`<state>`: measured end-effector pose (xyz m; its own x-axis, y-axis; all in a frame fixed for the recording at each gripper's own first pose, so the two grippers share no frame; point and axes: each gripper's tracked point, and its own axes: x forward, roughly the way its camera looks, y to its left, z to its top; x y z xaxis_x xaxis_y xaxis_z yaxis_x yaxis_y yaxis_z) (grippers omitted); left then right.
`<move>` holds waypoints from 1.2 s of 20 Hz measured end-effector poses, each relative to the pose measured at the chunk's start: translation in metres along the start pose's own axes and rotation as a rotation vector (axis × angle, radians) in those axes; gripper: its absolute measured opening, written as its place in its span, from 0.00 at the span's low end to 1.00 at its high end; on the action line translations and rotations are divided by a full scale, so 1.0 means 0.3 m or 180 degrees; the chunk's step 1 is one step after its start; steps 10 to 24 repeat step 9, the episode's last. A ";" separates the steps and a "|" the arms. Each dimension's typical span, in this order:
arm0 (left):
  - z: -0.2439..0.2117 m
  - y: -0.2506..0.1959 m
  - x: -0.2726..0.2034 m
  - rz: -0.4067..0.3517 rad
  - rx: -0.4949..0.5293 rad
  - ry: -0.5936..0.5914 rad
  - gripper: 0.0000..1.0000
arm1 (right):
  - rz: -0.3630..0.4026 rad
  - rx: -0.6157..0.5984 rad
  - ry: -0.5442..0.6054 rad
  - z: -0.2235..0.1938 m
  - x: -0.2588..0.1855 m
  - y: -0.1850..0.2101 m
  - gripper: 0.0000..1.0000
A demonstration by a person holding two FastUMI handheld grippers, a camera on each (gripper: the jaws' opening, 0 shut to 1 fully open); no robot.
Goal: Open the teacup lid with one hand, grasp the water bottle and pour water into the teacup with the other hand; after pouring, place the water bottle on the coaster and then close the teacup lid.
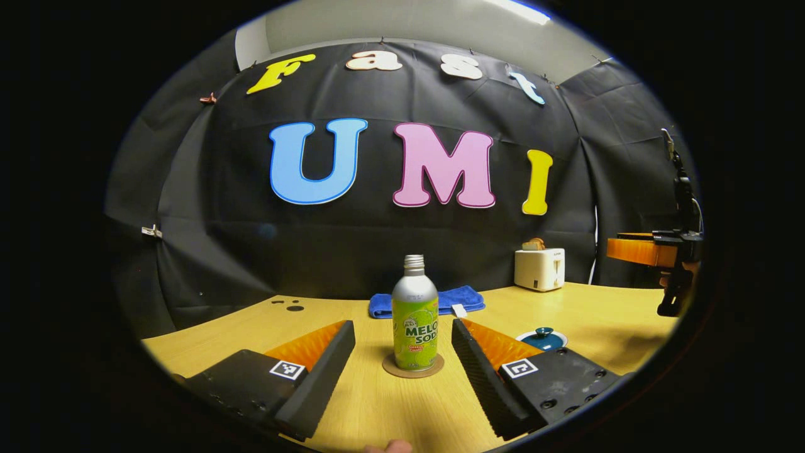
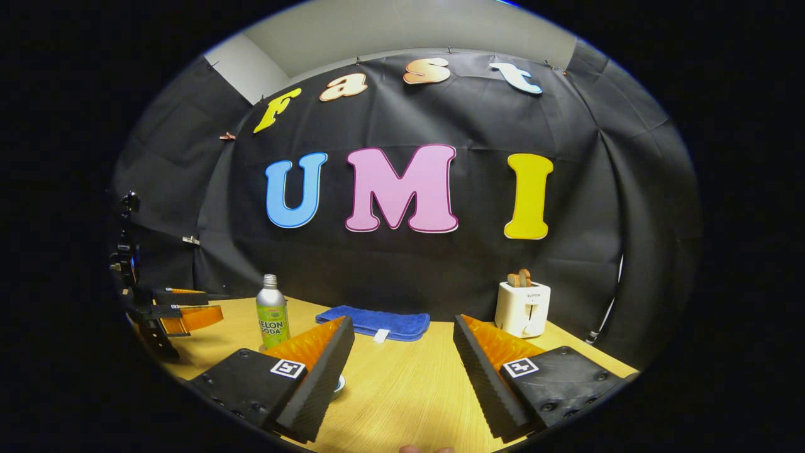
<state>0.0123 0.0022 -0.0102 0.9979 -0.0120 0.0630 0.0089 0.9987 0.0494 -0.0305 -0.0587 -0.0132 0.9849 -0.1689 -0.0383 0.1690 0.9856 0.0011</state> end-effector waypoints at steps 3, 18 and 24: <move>-0.005 0.007 0.000 0.0008 0.0011 0.0014 0.98 | -0.0003 -0.0047 0.0010 -0.007 0.006 0.004 0.98; -0.004 0.007 0.001 0.0007 0.0015 0.0018 0.98 | 0.0004 -0.0059 0.0007 -0.004 0.003 0.011 0.98; -0.004 0.007 0.001 0.0007 0.0015 0.0018 0.98 | 0.0004 -0.0059 0.0007 -0.004 0.003 0.011 0.98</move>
